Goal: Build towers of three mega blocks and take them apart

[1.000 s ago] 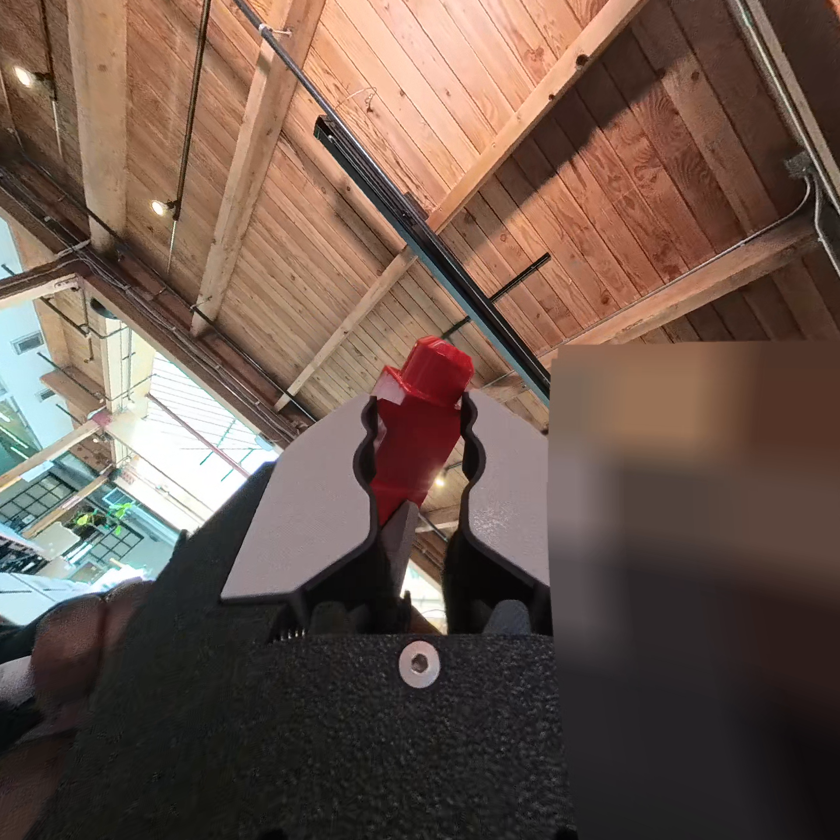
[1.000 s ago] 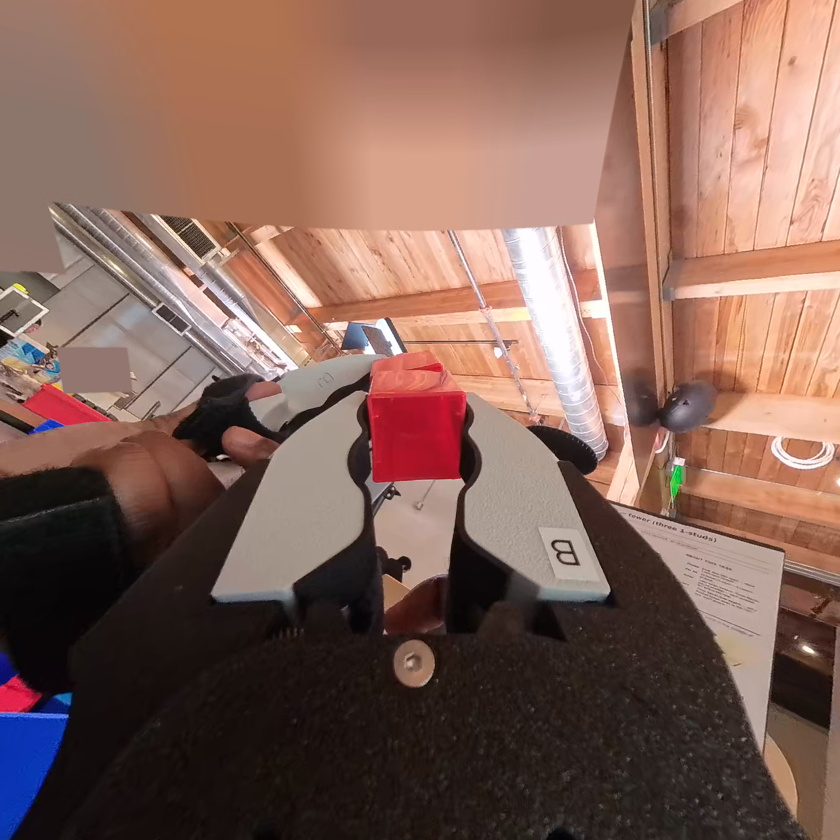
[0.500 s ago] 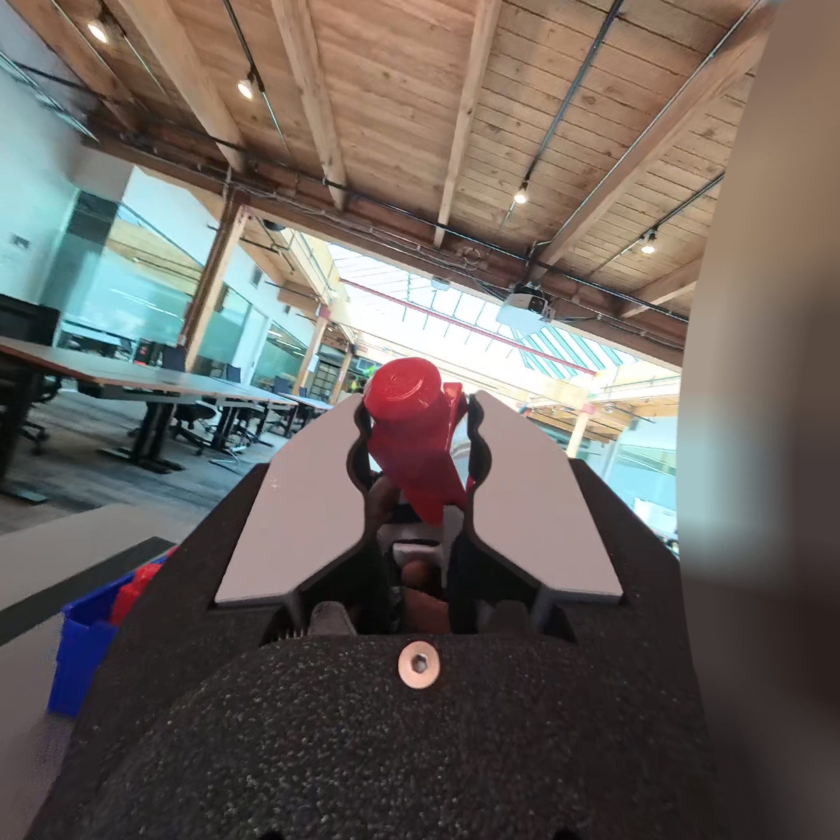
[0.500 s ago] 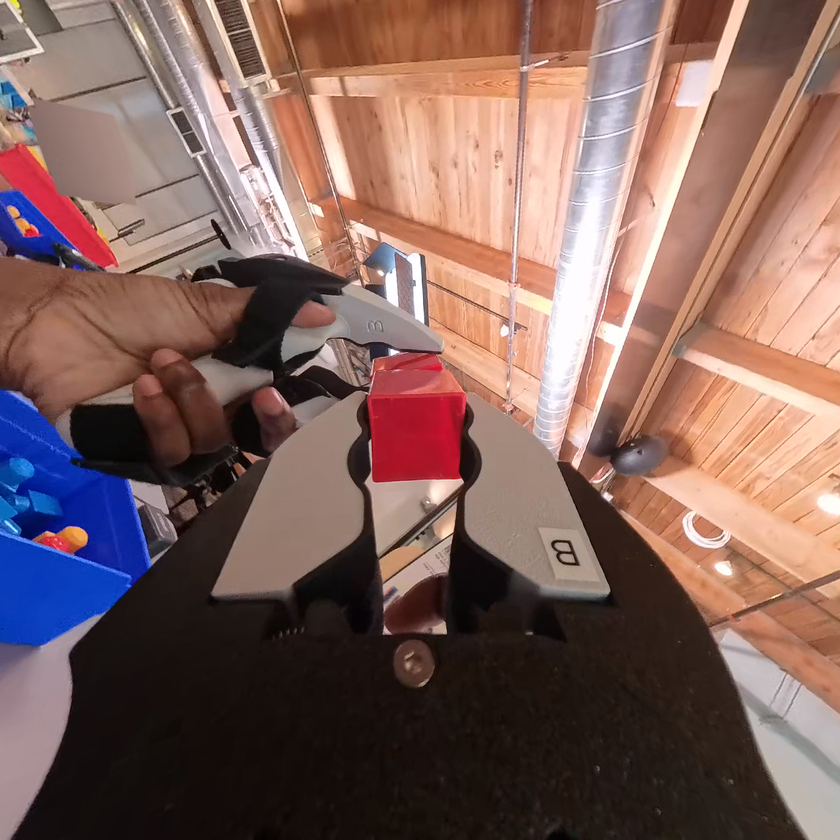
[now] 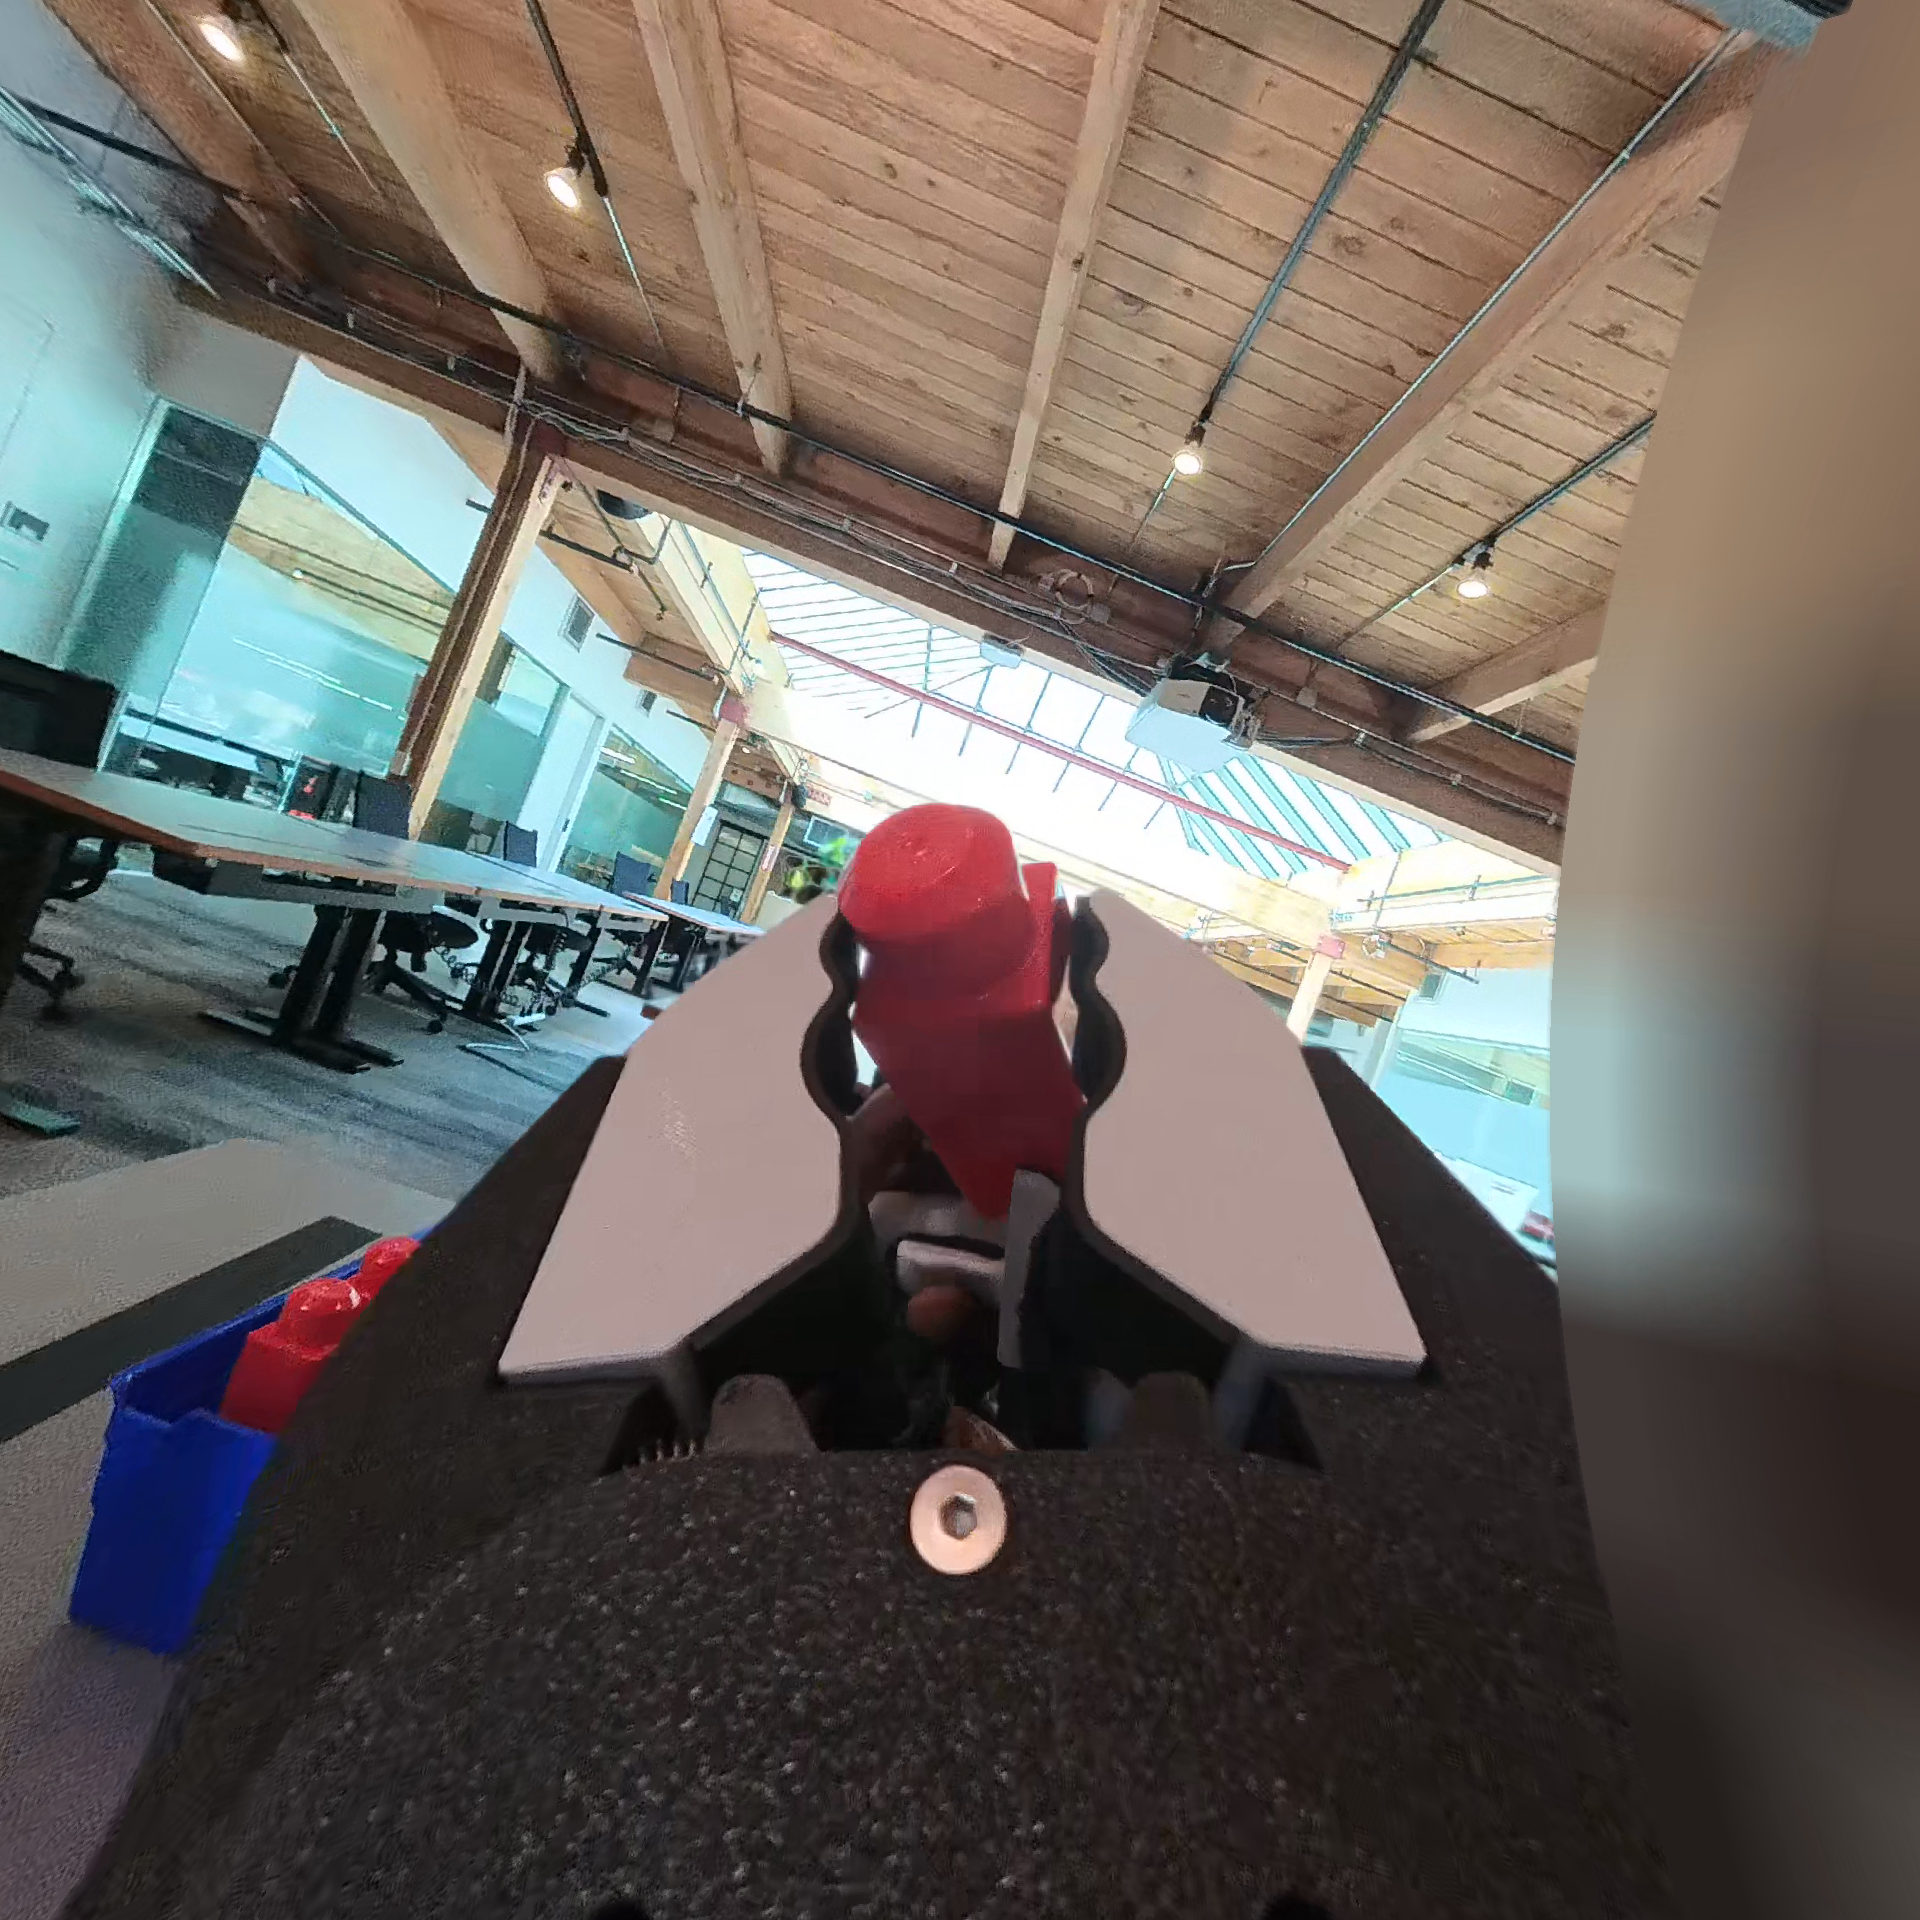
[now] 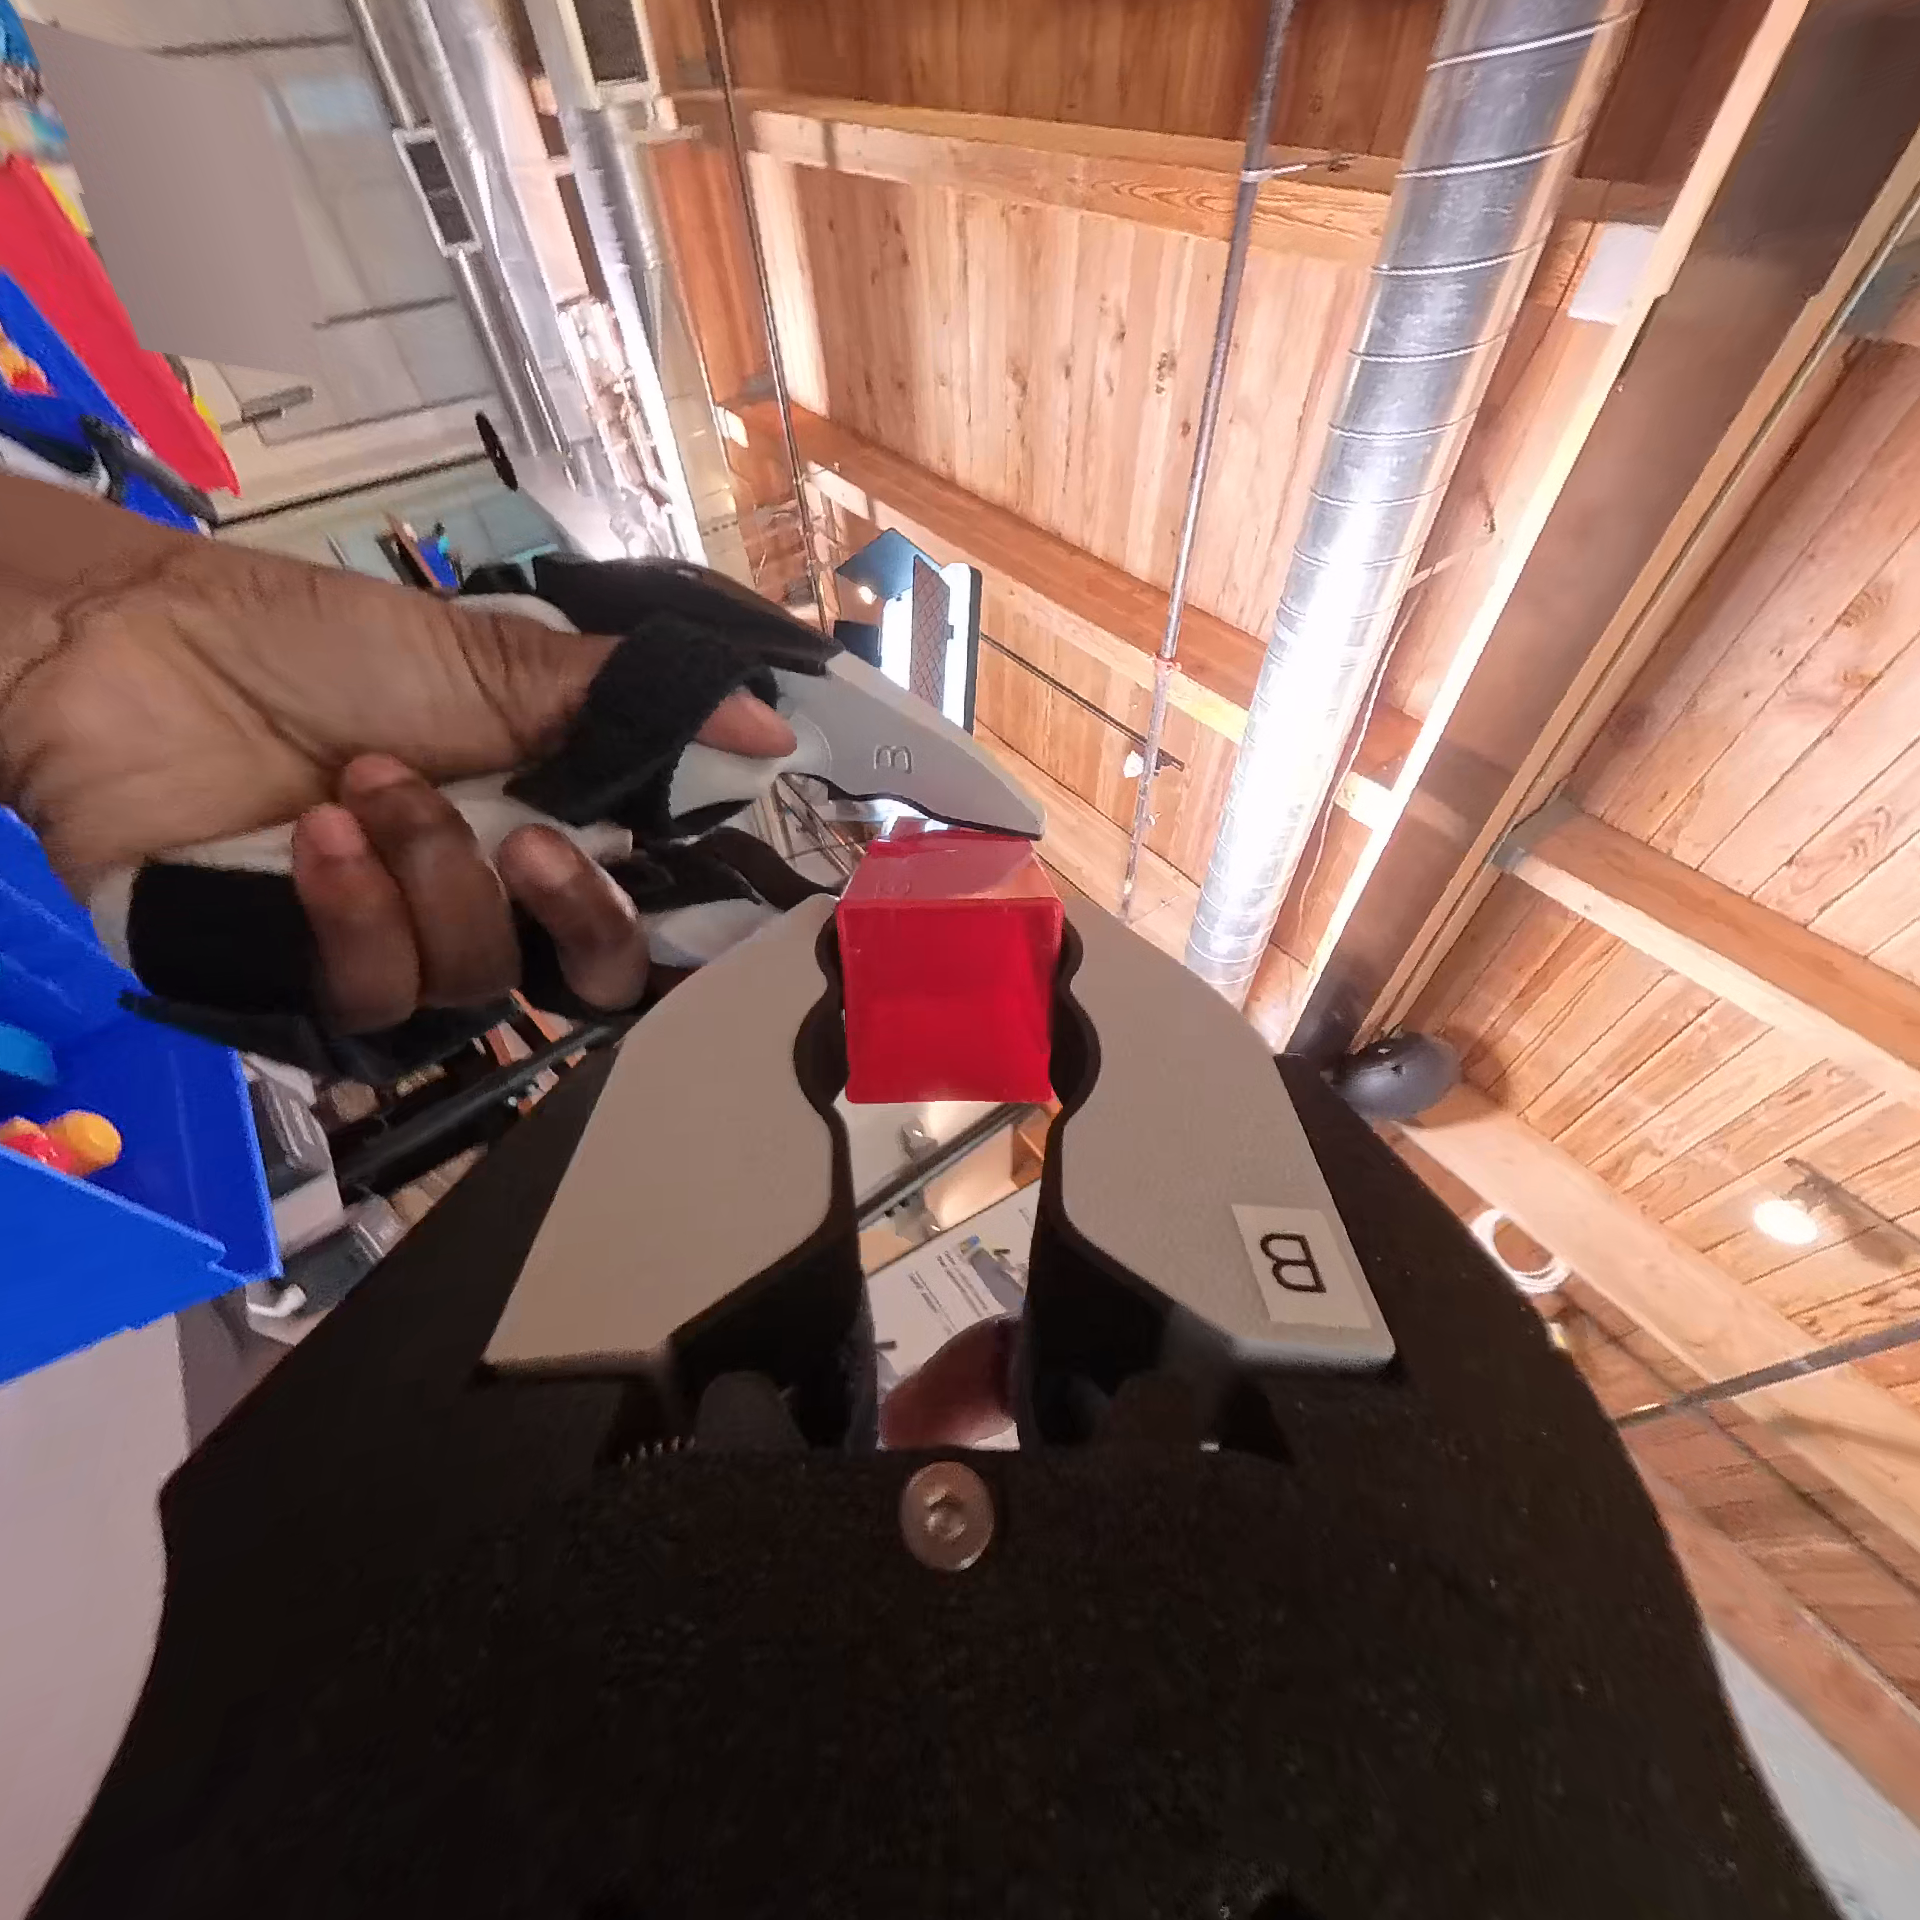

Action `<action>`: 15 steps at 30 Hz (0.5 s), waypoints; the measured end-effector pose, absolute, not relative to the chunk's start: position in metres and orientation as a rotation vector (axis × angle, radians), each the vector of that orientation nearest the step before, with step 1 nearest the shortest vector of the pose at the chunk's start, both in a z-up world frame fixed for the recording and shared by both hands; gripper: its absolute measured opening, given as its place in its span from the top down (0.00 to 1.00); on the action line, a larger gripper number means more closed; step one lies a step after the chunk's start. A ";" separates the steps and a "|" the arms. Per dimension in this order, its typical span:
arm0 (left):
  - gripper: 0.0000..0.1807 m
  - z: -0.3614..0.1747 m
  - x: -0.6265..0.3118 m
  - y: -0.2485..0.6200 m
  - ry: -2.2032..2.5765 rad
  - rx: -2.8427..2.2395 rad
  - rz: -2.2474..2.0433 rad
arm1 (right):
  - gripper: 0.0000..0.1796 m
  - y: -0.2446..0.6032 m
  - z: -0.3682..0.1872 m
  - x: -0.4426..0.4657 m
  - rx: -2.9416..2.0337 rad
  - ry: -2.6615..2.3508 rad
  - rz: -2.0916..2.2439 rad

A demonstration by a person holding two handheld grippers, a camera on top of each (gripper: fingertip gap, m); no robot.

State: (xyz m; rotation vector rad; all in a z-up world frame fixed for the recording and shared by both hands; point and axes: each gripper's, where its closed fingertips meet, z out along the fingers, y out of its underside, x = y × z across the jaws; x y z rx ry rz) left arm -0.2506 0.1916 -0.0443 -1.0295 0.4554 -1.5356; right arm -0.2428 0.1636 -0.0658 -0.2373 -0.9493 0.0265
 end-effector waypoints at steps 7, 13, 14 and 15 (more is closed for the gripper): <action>0.79 -0.040 -0.253 0.189 0.450 -0.995 -1.512 | 0.80 0.161 -0.062 -0.247 -0.256 -0.885 0.181; 0.79 -0.039 -0.253 0.187 0.453 -0.989 -1.500 | 0.80 0.161 -0.061 -0.248 -0.261 -0.864 0.226; 0.79 -0.039 -0.253 0.187 0.450 -0.993 -1.502 | 0.80 0.161 -0.061 -0.247 -0.261 -0.866 0.222; 0.79 -0.040 -0.252 0.188 0.449 -0.999 -1.502 | 0.80 0.161 -0.062 -0.247 -0.259 -0.869 0.218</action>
